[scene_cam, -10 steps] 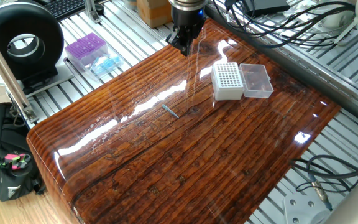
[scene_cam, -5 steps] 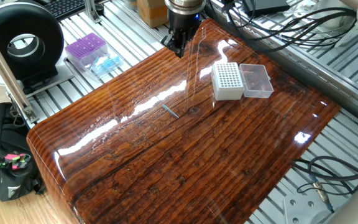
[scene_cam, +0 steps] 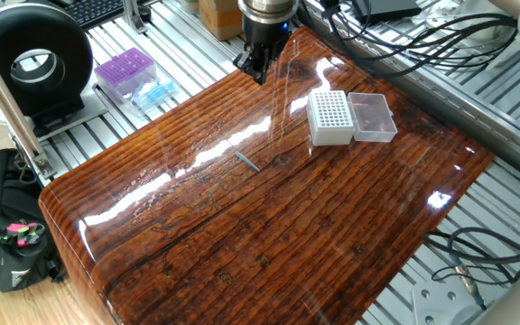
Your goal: Insert a medium pipette tip into the holder for medium pipette tips
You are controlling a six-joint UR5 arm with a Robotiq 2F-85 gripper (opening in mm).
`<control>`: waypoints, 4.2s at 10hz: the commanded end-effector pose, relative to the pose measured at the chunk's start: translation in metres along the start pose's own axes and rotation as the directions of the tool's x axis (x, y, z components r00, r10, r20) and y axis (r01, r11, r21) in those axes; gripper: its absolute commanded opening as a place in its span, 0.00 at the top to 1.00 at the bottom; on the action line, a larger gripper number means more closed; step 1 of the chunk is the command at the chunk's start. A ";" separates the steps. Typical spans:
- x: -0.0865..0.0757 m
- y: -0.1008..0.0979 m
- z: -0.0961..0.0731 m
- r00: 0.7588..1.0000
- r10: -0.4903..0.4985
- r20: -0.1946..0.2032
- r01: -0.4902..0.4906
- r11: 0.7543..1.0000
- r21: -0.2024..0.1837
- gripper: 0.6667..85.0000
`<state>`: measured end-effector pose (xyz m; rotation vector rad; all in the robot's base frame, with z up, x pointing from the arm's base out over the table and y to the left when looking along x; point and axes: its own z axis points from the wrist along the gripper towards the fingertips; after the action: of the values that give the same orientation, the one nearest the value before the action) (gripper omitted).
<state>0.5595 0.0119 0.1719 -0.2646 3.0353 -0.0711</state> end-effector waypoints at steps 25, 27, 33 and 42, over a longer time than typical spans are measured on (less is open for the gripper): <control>0.004 -0.010 0.021 0.992 0.035 -0.121 -0.037 0.999 -0.007 1.00; -0.005 0.022 0.055 0.993 0.029 -0.116 -0.039 0.996 -0.081 0.67; 0.004 0.046 0.104 0.987 0.080 -0.138 -0.085 0.996 -0.030 0.72; 0.014 0.045 0.114 0.972 0.069 -0.225 -0.061 0.997 0.042 0.75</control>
<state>0.5513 0.0476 0.0610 -0.1486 3.2450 -0.1710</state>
